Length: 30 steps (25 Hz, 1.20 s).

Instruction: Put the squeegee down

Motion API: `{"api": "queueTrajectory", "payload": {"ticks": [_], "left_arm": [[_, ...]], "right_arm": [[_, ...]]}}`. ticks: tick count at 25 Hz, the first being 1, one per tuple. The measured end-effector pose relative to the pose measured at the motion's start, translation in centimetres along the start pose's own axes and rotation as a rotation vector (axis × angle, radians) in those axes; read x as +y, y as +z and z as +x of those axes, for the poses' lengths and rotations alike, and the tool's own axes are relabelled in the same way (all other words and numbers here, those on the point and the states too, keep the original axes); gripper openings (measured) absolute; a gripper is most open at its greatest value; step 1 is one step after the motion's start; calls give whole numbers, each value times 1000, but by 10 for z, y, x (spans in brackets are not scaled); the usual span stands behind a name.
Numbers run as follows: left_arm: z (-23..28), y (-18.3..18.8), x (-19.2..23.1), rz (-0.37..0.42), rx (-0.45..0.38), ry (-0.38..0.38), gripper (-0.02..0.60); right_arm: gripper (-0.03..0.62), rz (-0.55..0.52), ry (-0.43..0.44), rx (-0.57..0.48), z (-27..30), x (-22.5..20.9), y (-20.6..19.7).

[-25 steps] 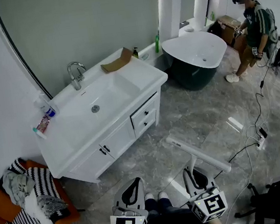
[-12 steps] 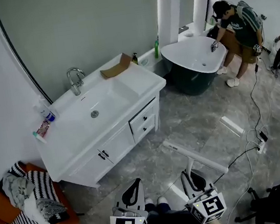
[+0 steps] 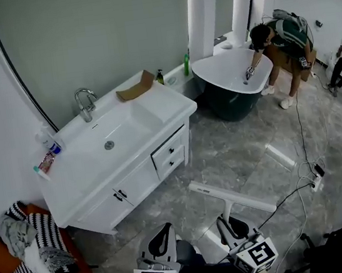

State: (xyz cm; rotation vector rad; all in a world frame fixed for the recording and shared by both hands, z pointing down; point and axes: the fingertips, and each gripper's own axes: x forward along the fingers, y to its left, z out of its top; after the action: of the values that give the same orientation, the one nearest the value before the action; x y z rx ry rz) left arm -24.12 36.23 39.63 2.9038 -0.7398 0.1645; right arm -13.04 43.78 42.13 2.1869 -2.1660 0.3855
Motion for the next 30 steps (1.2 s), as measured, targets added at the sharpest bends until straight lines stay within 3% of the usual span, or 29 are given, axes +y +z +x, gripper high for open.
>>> {"api": "queueTrajectory", "payload": {"ticks": [9, 18, 30], "left_arm": [[53, 8, 39, -12, 4, -21, 5], [116, 46, 96, 5, -22, -68, 5], [160, 50, 134, -47, -37, -103, 5]], "right_arm": [[55, 14, -27, 28, 60, -29, 4], [55, 10, -40, 7, 137, -45, 47], [55, 53, -72, 30, 189, -57, 46]]}}
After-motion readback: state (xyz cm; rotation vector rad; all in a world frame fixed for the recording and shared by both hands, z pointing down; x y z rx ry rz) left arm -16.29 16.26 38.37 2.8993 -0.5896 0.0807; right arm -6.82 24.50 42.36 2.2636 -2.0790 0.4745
